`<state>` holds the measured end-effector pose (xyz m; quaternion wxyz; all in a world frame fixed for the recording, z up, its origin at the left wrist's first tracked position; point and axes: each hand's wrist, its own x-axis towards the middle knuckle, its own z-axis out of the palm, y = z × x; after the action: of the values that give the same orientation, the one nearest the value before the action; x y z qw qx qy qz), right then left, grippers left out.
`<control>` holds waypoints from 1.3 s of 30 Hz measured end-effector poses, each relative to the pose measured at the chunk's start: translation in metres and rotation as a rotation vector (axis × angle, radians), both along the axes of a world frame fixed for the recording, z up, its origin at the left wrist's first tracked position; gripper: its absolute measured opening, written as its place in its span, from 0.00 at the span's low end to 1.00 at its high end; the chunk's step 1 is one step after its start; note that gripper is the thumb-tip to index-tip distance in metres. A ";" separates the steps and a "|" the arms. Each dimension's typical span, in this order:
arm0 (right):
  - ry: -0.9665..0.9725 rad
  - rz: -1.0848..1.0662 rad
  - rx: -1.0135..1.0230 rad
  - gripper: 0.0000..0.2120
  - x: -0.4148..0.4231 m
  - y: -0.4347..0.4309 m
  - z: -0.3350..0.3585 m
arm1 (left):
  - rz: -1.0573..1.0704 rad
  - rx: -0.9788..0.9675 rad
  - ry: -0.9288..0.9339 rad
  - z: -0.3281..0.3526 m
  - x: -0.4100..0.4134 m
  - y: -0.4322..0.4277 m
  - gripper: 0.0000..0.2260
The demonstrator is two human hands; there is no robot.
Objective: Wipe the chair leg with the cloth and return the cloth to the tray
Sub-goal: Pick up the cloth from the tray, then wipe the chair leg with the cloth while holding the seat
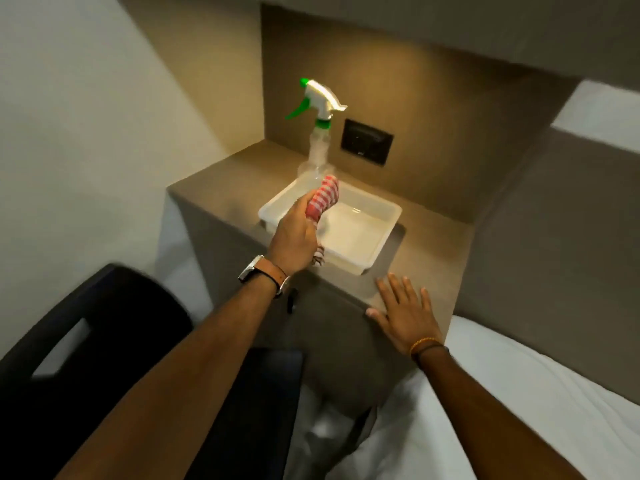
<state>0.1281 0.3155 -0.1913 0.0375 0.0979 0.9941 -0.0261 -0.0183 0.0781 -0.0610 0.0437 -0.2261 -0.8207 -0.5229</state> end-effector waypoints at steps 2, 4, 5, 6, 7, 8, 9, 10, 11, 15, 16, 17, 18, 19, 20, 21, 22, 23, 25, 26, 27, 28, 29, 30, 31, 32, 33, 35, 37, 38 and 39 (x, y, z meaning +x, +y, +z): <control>0.019 0.018 0.017 0.35 0.009 -0.021 -0.008 | 0.142 0.004 -0.036 -0.036 0.042 -0.051 0.24; 0.158 -0.011 0.035 0.34 0.019 -0.022 -0.012 | 0.193 -0.002 -0.017 -0.061 0.073 -0.076 0.26; 0.180 0.040 0.041 0.35 0.026 -0.037 -0.019 | 0.218 0.001 -0.052 -0.081 0.098 -0.100 0.26; 0.187 0.122 0.041 0.34 0.036 -0.056 -0.032 | 0.249 0.018 -0.089 -0.105 0.126 -0.126 0.27; 0.169 0.198 0.026 0.34 0.046 -0.071 -0.043 | 0.272 0.050 -0.119 -0.124 0.149 -0.145 0.28; 0.126 0.284 -0.005 0.32 0.055 -0.092 -0.057 | 0.316 0.092 -0.172 -0.145 0.176 -0.168 0.29; 0.068 0.362 -0.044 0.32 0.064 -0.111 -0.072 | 0.374 0.119 -0.228 -0.167 0.202 -0.188 0.29; 0.005 0.425 -0.073 0.33 0.074 -0.131 -0.088 | 0.442 0.129 -0.295 -0.189 0.225 -0.207 0.28; -0.061 0.472 -0.099 0.33 0.084 -0.150 -0.102 | 0.520 0.144 -0.370 -0.211 0.248 -0.225 0.24; -0.236 0.611 -0.178 0.34 0.118 -0.216 -0.162 | 0.700 0.362 -0.654 -0.296 0.336 -0.285 0.20; -0.275 0.639 -0.181 0.34 0.125 -0.230 -0.180 | 0.740 0.373 -0.679 -0.320 0.359 -0.294 0.21; -0.307 0.655 -0.179 0.34 0.130 -0.239 -0.196 | 0.767 0.384 -0.696 -0.342 0.380 -0.296 0.20; -0.351 0.684 -0.168 0.34 0.136 -0.248 -0.217 | 0.799 0.397 -0.720 -0.369 0.403 -0.296 0.20; -0.392 0.717 -0.153 0.34 0.141 -0.256 -0.238 | 0.831 0.419 -0.750 -0.395 0.422 -0.292 0.20; -0.431 0.744 -0.145 0.34 0.144 -0.262 -0.260 | 0.854 0.443 -0.777 -0.420 0.438 -0.286 0.21; -0.469 0.764 -0.141 0.34 0.147 -0.268 -0.282 | 0.870 0.479 -0.799 -0.443 0.451 -0.279 0.22; -0.489 0.779 -0.141 0.34 0.145 -0.272 -0.298 | 0.873 0.512 -0.817 -0.461 0.457 -0.269 0.24; -0.504 0.797 -0.137 0.33 0.144 -0.277 -0.318 | 0.882 0.561 -0.833 -0.481 0.463 -0.258 0.25; -0.500 0.822 -0.132 0.33 0.137 -0.284 -0.353 | 0.883 0.636 -0.853 -0.518 0.465 -0.234 0.22; -0.491 0.835 -0.122 0.33 0.132 -0.285 -0.368 | 0.880 0.648 -0.858 -0.537 0.465 -0.220 0.22; -0.470 0.852 -0.107 0.33 0.127 -0.287 -0.378 | 0.874 0.655 -0.859 -0.552 0.464 -0.207 0.23; -0.442 0.880 -0.081 0.34 0.122 -0.288 -0.389 | 0.870 0.651 -0.848 -0.570 0.464 -0.193 0.25; -0.407 0.909 -0.054 0.34 0.117 -0.288 -0.399 | 0.864 0.641 -0.827 -0.585 0.465 -0.178 0.27; -0.369 0.931 -0.042 0.34 0.113 -0.288 -0.406 | 0.866 0.608 -0.794 -0.600 0.464 -0.164 0.28; -0.336 0.942 -0.040 0.34 0.110 -0.288 -0.412 | 0.885 0.577 -0.759 -0.614 0.464 -0.151 0.29; -0.304 0.945 -0.049 0.33 0.110 -0.288 -0.415 | 0.910 0.568 -0.737 -0.624 0.464 -0.141 0.29; -0.276 0.947 -0.058 0.33 0.111 -0.288 -0.420 | 0.936 0.576 -0.730 -0.634 0.462 -0.130 0.27; -0.218 0.942 -0.069 0.32 0.114 -0.287 -0.427 | 0.978 0.614 -0.730 -0.646 0.457 -0.110 0.24; -0.186 0.940 -0.084 0.33 0.115 -0.286 -0.431 | 1.011 0.720 -0.763 -0.648 0.450 -0.095 0.21; -0.177 0.942 -0.091 0.33 0.115 -0.286 -0.432 | 1.038 0.828 -0.788 -0.647 0.445 -0.090 0.21; -0.167 0.942 -0.096 0.33 0.116 -0.285 -0.432 | 1.070 0.937 -0.811 -0.648 0.441 -0.086 0.23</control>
<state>0.2436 0.0306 -0.6236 0.1295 -0.3634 0.9215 -0.0441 0.4231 -0.0078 -0.7090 0.0770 0.4447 -0.4657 -0.7612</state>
